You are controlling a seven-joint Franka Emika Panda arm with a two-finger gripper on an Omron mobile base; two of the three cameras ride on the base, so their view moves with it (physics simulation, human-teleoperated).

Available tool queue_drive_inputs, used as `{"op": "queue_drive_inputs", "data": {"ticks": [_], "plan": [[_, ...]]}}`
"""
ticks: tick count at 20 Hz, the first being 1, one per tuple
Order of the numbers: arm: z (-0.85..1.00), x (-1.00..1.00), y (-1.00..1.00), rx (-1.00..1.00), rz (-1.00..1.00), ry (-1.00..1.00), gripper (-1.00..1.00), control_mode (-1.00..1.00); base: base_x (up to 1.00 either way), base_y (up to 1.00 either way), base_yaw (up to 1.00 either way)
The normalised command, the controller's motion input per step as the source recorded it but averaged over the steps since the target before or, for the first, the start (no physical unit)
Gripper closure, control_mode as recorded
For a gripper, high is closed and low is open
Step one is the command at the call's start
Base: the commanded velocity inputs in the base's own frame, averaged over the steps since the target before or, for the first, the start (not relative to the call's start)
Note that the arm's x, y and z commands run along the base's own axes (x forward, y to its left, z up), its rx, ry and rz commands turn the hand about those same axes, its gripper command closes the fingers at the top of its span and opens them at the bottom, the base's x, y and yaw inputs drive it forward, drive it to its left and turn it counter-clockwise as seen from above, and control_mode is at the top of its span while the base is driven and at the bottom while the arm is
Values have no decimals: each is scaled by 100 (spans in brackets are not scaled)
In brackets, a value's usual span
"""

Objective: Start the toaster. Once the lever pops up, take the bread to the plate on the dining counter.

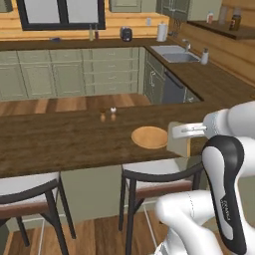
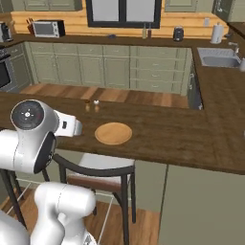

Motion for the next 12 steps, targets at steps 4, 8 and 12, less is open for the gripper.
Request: {"op": "queue_drive_inputs", "data": {"ticks": [4,8,12], "plan": [[-6,10,-6,0,4,0,100,-100,45,-18,28],[-14,30,-8,0,6,0,100,-100,0,0,0],[-15,11,0,-2,0,0,100,-100,0,0,0]]}}
